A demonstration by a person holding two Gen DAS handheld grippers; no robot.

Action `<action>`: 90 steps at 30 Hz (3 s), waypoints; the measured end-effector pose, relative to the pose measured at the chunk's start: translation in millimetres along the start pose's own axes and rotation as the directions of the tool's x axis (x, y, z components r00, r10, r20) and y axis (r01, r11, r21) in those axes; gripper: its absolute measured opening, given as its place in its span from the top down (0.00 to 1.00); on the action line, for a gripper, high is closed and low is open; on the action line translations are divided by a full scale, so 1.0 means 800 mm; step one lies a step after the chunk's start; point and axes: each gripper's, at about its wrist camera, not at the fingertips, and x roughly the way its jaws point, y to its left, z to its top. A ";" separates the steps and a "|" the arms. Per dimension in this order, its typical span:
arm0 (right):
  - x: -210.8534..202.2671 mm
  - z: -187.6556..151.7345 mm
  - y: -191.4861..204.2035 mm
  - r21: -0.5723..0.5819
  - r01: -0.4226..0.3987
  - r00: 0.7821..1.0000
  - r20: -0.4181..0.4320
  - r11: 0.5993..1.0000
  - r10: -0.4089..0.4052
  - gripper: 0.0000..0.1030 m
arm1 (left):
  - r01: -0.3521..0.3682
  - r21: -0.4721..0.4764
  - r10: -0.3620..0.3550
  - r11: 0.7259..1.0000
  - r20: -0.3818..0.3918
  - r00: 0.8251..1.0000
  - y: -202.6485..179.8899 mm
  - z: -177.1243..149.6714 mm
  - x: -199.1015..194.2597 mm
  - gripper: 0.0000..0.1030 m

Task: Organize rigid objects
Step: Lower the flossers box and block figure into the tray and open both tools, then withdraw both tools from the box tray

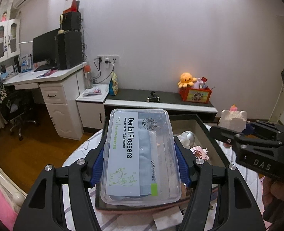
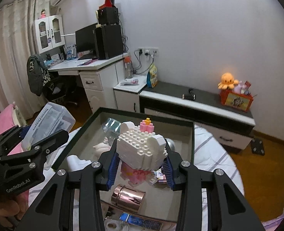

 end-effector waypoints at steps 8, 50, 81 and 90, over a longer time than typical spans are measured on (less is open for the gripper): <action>0.052 -0.013 -0.026 0.032 0.004 0.996 -0.086 0.999 -0.001 0.60 | 0.007 -0.003 -0.007 1.000 -0.075 0.997 -0.003 -0.006 0.060 0.38; -0.037 -0.085 -0.025 0.194 -0.005 1.000 -0.009 0.981 0.006 0.00 | -0.072 -0.041 0.074 0.997 0.046 0.996 0.023 -0.066 -0.076 0.00; -0.180 -0.183 0.046 0.166 0.057 0.991 0.112 0.984 -0.076 0.00 | -0.092 -0.112 0.100 0.989 0.074 0.992 0.005 -0.147 -0.204 0.00; -0.181 -0.186 0.048 0.153 0.068 0.990 0.109 0.986 -0.086 0.00 | -0.091 -0.104 0.100 0.990 0.083 0.992 0.001 -0.151 -0.209 0.00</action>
